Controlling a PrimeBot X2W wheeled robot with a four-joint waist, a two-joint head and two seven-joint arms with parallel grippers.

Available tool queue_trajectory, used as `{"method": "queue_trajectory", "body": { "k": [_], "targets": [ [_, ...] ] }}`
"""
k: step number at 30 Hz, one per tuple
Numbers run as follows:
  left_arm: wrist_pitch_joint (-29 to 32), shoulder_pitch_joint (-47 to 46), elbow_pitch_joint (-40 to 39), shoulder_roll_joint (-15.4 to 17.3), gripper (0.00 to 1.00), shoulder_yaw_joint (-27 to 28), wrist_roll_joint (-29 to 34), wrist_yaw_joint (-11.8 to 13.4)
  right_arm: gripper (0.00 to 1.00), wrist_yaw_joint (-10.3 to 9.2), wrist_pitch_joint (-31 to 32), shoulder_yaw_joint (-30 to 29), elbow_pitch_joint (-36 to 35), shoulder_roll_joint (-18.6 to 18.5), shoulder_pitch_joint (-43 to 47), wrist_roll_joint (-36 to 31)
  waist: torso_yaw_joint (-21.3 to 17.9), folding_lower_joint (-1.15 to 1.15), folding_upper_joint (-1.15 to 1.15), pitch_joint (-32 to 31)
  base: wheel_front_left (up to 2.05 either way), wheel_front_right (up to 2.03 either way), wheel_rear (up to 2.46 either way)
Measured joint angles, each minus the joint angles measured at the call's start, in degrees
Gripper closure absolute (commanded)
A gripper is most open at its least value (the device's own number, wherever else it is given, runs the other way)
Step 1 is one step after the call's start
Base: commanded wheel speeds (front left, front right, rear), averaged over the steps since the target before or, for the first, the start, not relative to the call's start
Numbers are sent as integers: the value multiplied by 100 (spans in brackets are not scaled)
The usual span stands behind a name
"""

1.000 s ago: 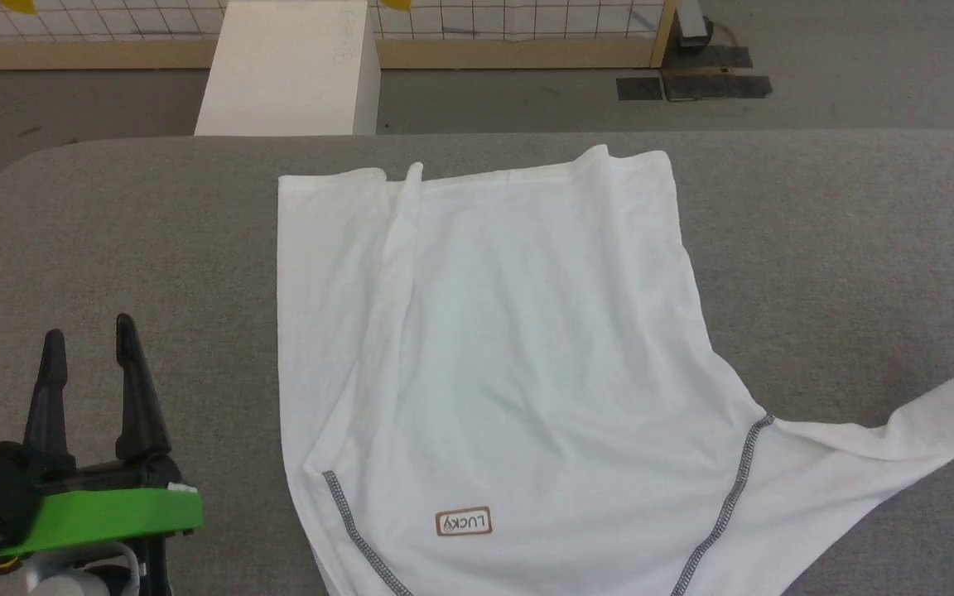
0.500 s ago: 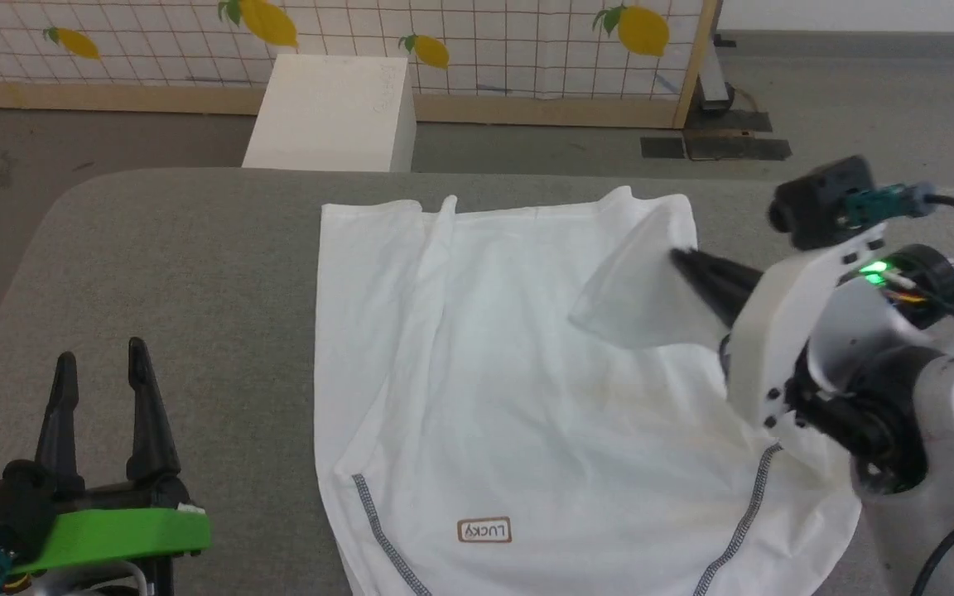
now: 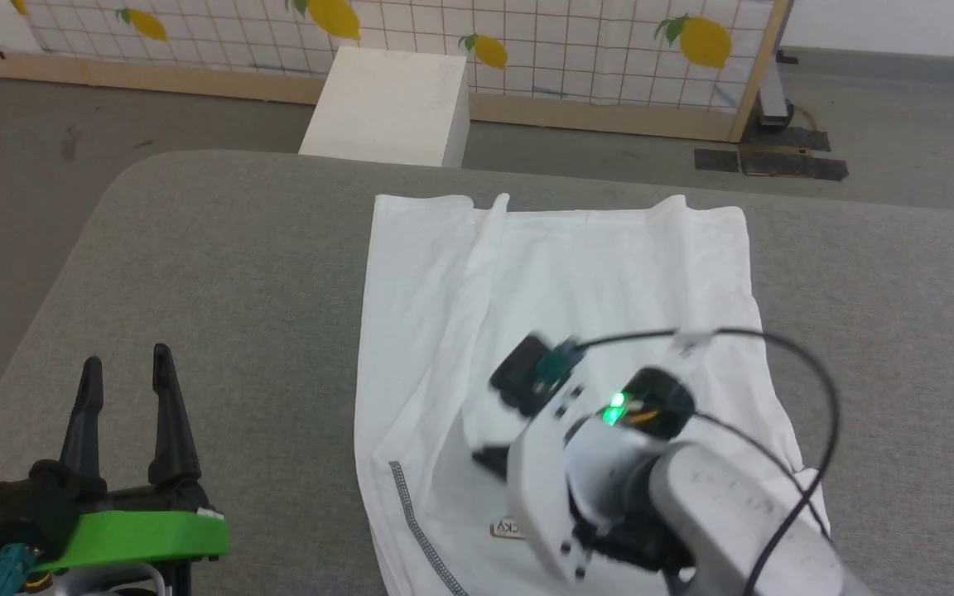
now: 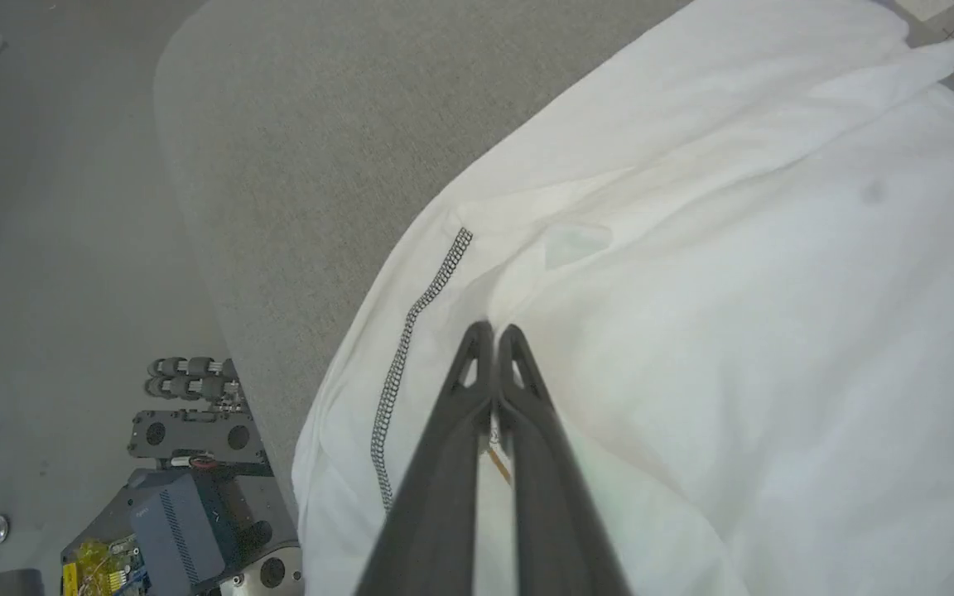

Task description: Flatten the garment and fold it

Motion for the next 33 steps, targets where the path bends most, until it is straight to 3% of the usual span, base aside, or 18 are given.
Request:
{"method": "queue_trajectory", "body": {
  "k": [1, 2, 6, 9, 13, 20, 26, 29, 33],
  "targets": [
    [0, 0, 15, 0, 0, -7, -1, 0, 60, 0, -1, 218, 133, -20, -2, 30, 26, 0, 0, 14, 0, 0, 0],
    [0, 0, 27, -1, 0, -12, -4, 0, 0, 0, -13, 374, 237, -29, -2, 94, 44, 0, 0, 30, 0, 0, 0],
    [0, 1, 78, -1, 0, -19, -18, 0, 0, 0, -258, 343, 406, -1, -35, 412, 64, 0, 0, 65, 0, 0, 0],
    [0, 3, 110, -1, 0, 0, -18, 0, 0, 0, -532, -93, 389, 0, -163, 558, 13, 0, 0, 57, 0, 0, 0],
    [0, 4, 148, -2, 0, 14, -18, 0, 0, 0, -906, -1107, 269, -129, -246, 552, -87, 0, 0, 30, 0, 0, 0],
    [0, 7, 199, -1, 0, 25, -16, 0, 0, 0, -1541, -3422, -64, -147, 74, 133, -336, 0, 0, -2, 0, 0, 0],
    [0, 4, 260, -1, 0, -41, -18, 0, 0, -1, -2013, -5364, -620, 190, 697, -664, -527, 0, 0, 11, 0, 0, 0],
    [0, -3, 316, 3, 0, -75, -18, 0, 0, -1, -2119, -5980, -862, 342, 924, -770, -590, 0, 0, 54, 0, 0, 0],
    [36, -42, 431, 31, 0, -155, -110, 0, 0, -1, -2141, -6362, -1092, 416, 1181, -776, -679, 0, 0, 122, 0, 0, 0]
  ]
}}
